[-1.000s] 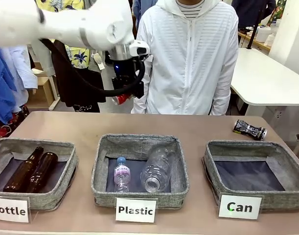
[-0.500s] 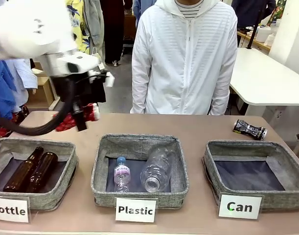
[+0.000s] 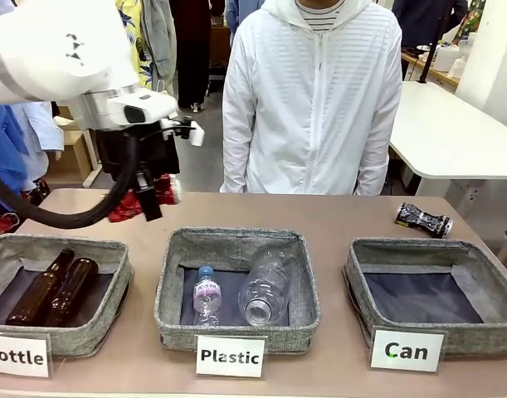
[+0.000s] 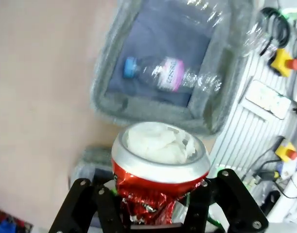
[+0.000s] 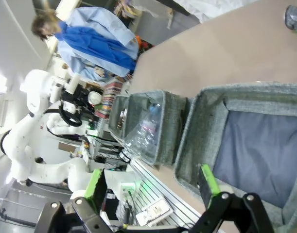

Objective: Sort the can waste into the basket.
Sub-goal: Pick up the can waste from the table and place it in the right Fabric basket.

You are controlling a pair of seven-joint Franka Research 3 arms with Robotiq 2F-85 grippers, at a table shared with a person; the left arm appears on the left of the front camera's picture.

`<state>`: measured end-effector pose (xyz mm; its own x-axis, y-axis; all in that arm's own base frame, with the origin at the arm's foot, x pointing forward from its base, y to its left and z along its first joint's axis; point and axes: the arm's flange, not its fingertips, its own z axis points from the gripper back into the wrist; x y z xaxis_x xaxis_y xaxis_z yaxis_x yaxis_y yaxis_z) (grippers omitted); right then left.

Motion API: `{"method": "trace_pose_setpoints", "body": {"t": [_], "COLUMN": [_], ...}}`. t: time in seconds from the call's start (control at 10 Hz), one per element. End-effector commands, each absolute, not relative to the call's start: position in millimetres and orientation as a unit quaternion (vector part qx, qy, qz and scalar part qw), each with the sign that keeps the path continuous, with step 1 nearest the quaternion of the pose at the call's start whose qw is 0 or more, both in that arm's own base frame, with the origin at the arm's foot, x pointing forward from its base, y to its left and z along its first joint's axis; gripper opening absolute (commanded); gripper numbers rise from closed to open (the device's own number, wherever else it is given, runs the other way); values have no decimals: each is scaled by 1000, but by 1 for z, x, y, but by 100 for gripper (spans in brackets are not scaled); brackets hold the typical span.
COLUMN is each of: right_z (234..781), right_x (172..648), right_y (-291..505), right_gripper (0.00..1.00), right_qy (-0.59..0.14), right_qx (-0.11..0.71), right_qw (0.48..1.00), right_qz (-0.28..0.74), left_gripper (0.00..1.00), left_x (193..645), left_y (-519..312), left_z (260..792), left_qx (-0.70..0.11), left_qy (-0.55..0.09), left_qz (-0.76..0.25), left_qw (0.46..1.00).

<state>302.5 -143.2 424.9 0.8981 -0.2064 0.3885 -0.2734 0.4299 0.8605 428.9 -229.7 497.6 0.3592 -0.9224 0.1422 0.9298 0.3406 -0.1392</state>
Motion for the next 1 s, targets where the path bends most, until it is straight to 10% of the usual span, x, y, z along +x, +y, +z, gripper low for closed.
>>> {"method": "trace_pose_setpoints", "body": {"t": [0.0,0.3,0.9], "right_z": [465,469,453], "right_x": [266,204,162], "right_y": [-174,-223,-237], "right_gripper": [100,100,100], "right_qy": [-192,-236,-255], "right_qx": [461,404,384], "right_qw": [866,884,887], "right_qz": [35,-19,12], "left_gripper": [0,0,0], "left_x": [410,372,374], "left_y": [-350,-532,-694], "left_z": [506,505,458], "left_qx": [-152,-152,-134], "left_qy": [-71,-44,-126], "left_qz": [-668,-740,-700], "left_qw": [725,654,690]}}
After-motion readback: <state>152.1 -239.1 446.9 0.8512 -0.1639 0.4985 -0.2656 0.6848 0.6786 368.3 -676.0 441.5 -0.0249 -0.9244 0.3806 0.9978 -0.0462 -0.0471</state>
